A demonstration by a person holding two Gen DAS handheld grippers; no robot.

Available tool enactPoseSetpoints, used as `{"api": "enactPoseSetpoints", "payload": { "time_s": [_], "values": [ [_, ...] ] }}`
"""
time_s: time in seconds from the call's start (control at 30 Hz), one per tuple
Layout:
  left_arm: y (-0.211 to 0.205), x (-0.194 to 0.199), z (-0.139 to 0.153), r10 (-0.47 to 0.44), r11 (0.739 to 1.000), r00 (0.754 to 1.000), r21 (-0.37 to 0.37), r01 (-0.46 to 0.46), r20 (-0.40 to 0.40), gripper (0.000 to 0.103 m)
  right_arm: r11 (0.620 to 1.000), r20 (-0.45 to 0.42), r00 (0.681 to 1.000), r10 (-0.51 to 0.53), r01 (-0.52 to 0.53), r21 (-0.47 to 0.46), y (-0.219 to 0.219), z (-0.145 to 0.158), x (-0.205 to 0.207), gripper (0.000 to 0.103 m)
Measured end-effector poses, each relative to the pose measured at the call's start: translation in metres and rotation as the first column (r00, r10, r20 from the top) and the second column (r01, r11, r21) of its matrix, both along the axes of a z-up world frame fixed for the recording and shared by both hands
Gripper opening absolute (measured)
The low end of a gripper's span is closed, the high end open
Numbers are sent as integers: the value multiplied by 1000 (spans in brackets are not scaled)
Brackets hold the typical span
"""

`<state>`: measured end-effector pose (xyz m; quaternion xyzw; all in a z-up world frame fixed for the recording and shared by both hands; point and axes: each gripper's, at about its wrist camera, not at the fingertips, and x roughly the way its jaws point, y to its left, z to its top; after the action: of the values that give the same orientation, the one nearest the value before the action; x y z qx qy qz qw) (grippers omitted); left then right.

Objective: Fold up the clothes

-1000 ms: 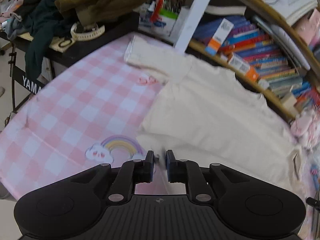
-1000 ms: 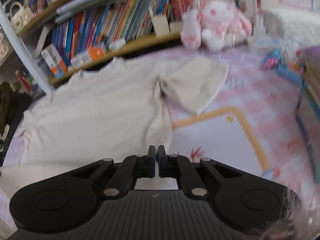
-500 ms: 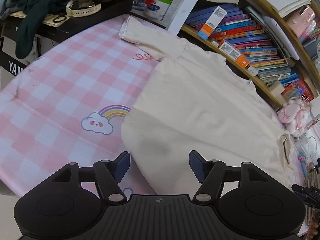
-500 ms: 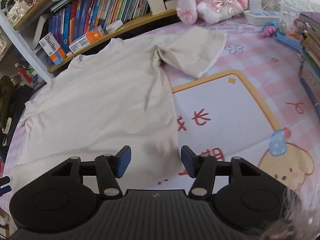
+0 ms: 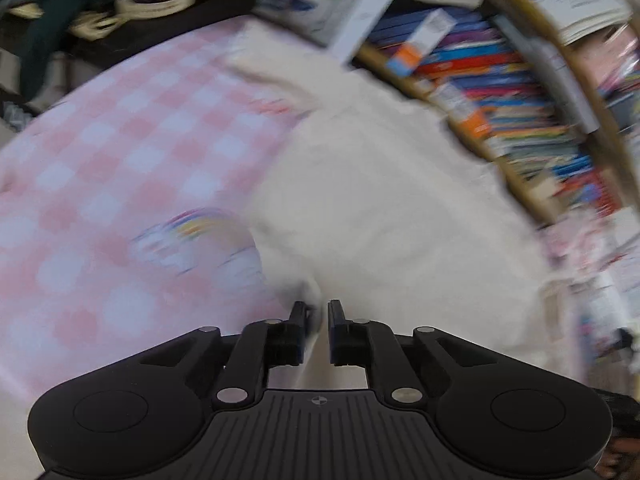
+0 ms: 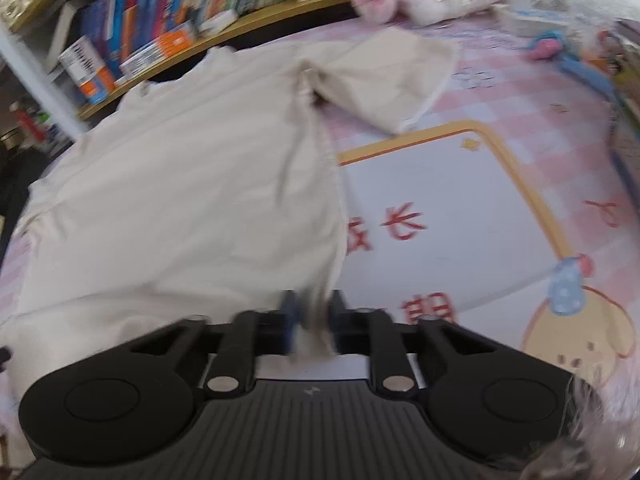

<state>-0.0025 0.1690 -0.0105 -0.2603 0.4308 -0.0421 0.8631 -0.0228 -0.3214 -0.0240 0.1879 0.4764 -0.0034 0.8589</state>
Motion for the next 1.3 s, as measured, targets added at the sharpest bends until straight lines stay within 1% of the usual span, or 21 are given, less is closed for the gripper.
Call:
{"api": "enactPoseSetpoints", "payload": {
  "time_s": [0.07,0.2,0.3,0.33,0.4,0.43,0.47,0.53,0.6,0.63,0.67,0.73,0.77,0.83,0.93,0.97,1.1,1.13,1.2,1.23,1.3],
  "values": [
    [-11,20,16,-41,999,997,-11,42,59,9,998,57,998,16,-20,62,4,15,19,5],
    [-41,85,27,-111,993,989,49,106,94,11,984,177,984,35,-65,166,13,45,64,5],
    [-41,111,28,-45,994,997,101,38,62,25,985,215,975,53,-86,146,21,52,100,6],
    [-37,114,29,-16,994,999,106,11,46,30,988,221,974,54,-85,130,22,54,109,10],
    [-23,101,32,-11,996,996,86,3,89,40,988,209,974,83,-107,109,15,48,100,26],
    [-16,91,31,-11,996,996,93,3,91,51,988,202,974,99,-120,99,11,45,93,41],
    [-9,82,30,-12,995,996,102,2,91,53,987,195,974,114,-133,89,7,42,87,45],
    [6,65,21,-7,994,999,114,1,52,53,985,180,973,145,-160,69,-1,35,74,45],
    [20,42,11,8,996,1000,93,-10,15,53,981,158,970,182,-191,44,-7,27,62,47],
    [27,31,7,16,996,1000,83,-15,-3,53,975,144,965,218,-222,12,-7,21,55,51],
    [33,20,3,26,997,1000,67,-25,-15,55,966,135,957,259,-257,-25,-6,16,50,57],
    [43,5,-4,46,999,998,27,-45,-35,61,943,134,935,329,-316,-107,3,10,45,61],
    [46,-1,-7,46,999,998,12,-46,-45,61,926,134,921,367,-347,-152,8,8,45,61],
    [49,-10,-12,38,999,997,-12,-39,-62,61,898,132,895,426,-401,-178,18,4,52,62],
    [41,-13,-19,24,1000,997,3,-24,-70,60,853,126,852,509,-479,-207,32,-1,64,60],
    [37,-12,-20,24,1000,997,18,-23,-70,62,848,119,847,517,-490,-201,35,-1,66,59],
    [21,0,-22,26,999,998,21,-25,-51,62,841,84,841,534,-518,-159,44,-1,75,27],
    [17,2,-21,20,999,998,41,-18,-56,60,839,75,840,538,-524,-148,47,-2,77,6],
    [13,3,-17,7,997,996,78,0,-85,39,846,62,846,529,-519,-123,49,0,78,4],
    [12,3,-15,0,996,995,89,9,-103,20,858,62,858,509,-501,-115,47,5,73,4],
    [19,-5,-3,-2,998,994,66,9,-110,15,879,57,879,473,-467,-98,39,18,59,4]
  ]
}}
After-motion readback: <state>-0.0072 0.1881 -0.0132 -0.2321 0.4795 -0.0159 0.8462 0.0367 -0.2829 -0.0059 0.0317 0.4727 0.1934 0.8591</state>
